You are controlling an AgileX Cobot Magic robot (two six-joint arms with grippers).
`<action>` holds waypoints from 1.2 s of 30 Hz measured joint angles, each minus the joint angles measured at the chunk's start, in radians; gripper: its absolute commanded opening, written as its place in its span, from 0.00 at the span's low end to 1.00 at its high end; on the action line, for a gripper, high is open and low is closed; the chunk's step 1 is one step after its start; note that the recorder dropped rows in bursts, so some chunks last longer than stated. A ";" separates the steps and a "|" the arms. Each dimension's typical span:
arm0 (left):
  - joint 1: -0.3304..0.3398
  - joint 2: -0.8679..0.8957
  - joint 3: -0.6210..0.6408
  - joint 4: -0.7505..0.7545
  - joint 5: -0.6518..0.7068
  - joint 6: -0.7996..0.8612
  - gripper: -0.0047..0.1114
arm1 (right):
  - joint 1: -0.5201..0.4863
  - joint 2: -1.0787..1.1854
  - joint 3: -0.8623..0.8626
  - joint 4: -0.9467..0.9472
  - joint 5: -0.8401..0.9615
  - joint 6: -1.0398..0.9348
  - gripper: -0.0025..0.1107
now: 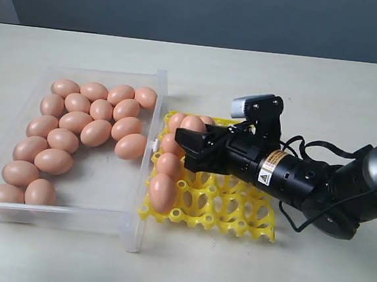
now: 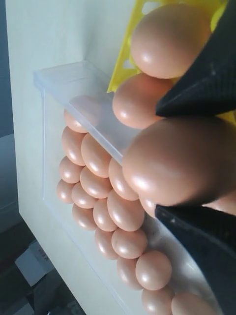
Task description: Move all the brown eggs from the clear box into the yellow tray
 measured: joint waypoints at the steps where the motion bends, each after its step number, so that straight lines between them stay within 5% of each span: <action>1: 0.000 0.000 0.000 0.000 0.000 0.000 0.04 | 0.000 0.000 0.000 0.000 0.010 0.002 0.46; 36: 0.000 0.000 0.000 0.000 0.000 0.000 0.04 | 0.000 0.000 -0.001 -0.007 0.093 0.033 0.54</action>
